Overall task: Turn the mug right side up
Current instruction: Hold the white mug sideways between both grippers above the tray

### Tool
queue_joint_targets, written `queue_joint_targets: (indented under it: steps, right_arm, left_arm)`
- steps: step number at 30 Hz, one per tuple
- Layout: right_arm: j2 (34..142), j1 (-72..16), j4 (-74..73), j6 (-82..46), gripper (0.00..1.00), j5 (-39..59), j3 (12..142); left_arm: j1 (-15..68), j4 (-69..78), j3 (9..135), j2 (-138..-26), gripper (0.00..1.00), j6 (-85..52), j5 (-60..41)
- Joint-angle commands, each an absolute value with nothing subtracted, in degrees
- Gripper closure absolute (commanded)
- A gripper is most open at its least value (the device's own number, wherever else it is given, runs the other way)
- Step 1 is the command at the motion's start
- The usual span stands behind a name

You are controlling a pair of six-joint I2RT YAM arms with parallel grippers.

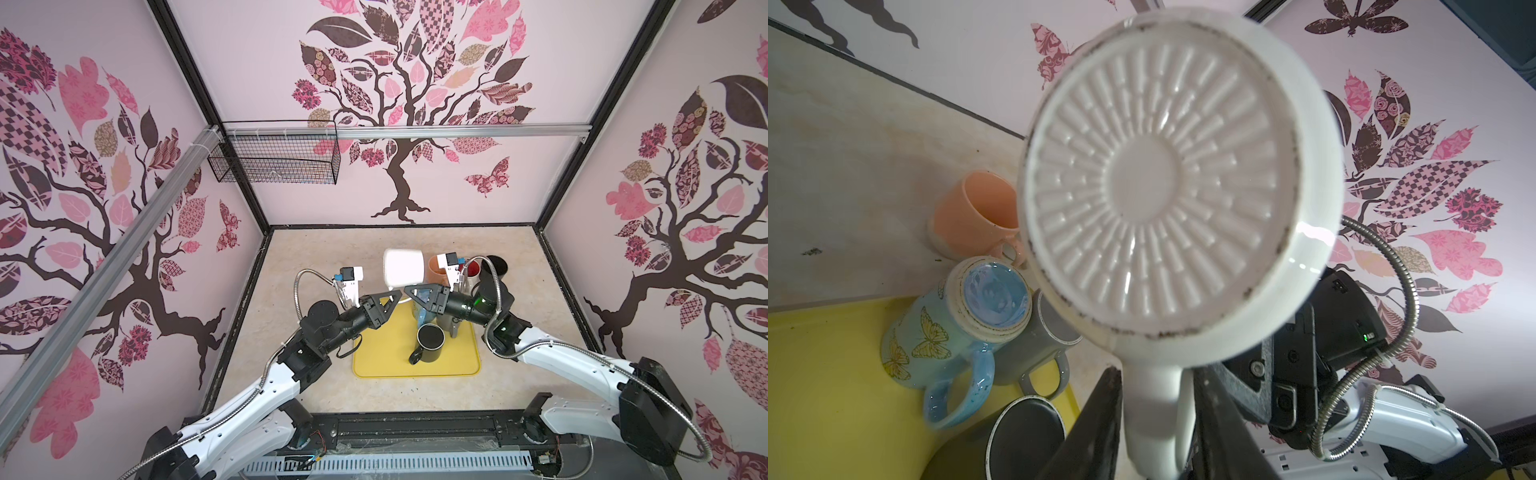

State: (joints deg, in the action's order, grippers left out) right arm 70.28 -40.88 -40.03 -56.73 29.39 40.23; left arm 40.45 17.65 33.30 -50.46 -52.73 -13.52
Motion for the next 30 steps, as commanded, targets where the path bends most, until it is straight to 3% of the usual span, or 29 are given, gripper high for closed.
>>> queue_joint_targets:
  steps: [1, 4, 11, 14, 16, 30]
  right_arm:
    - [66.6, -41.3, -46.0, -55.7, 1.00, 31.4, 44.5]
    - [65.9, -41.3, -46.1, -55.7, 1.00, 31.5, 44.0]
    - [66.0, -41.3, -48.2, -56.2, 1.00, 31.6, 43.5]
    - [66.6, -41.4, -50.4, -57.2, 0.77, 31.3, 43.4]
    - [67.1, -41.3, -51.1, -57.8, 0.73, 31.0, 43.8]
    - [71.1, -41.6, -51.7, -59.1, 0.71, 30.9, 47.8]
  left_arm:
    - [40.5, 19.6, 35.1, -50.1, 0.76, -52.5, -12.9]
    - [40.5, 19.9, 34.4, -49.6, 1.00, -53.1, -11.6]
    - [40.5, 22.4, 33.7, -50.3, 1.00, -54.1, -14.1]
    - [40.5, 24.7, 33.1, -50.6, 1.00, -54.2, -15.9]
    - [40.6, 25.5, 32.8, -50.8, 1.00, -54.4, -16.5]
    - [40.6, 26.3, 32.3, -50.6, 1.00, -54.8, -19.0]
